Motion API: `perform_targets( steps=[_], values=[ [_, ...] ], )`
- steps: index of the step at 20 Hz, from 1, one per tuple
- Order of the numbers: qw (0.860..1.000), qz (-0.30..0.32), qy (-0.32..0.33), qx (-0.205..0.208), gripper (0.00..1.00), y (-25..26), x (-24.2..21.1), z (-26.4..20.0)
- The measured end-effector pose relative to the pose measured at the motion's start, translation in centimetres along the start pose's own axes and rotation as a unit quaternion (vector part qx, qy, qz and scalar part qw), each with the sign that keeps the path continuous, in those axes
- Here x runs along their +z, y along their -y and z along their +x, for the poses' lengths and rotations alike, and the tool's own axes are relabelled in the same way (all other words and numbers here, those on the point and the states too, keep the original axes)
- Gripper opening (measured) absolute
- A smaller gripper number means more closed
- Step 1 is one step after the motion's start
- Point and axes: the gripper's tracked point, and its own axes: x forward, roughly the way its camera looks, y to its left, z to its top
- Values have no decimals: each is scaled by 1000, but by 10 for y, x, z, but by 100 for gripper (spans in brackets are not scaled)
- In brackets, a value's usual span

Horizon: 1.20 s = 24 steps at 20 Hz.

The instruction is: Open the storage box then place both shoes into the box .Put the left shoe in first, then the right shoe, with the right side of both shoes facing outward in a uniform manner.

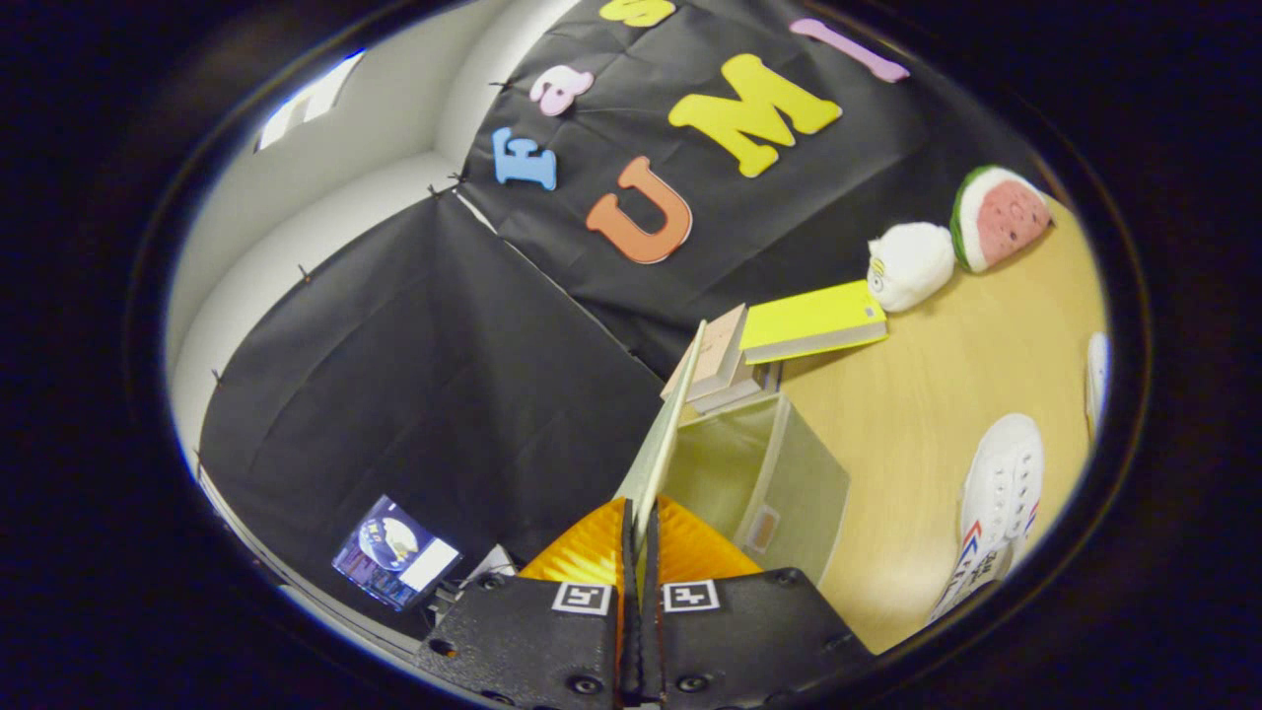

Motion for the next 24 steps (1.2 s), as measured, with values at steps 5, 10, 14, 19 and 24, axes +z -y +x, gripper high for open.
perform_targets(
  steps=[5, 10, 14, 19, 24],
  values=[
    [998, -55, 0, 0, 8, -63, 19, 32],
    [994, -103, -8, 27, 16, -135, 23, 75],
    [987, -159, -19, 27, 40, -172, 8, 114],
    [963, -267, 27, -4, 98, -187, 3, 133],
    [948, -311, 62, -35, 100, -177, 6, 132]
  ],
)
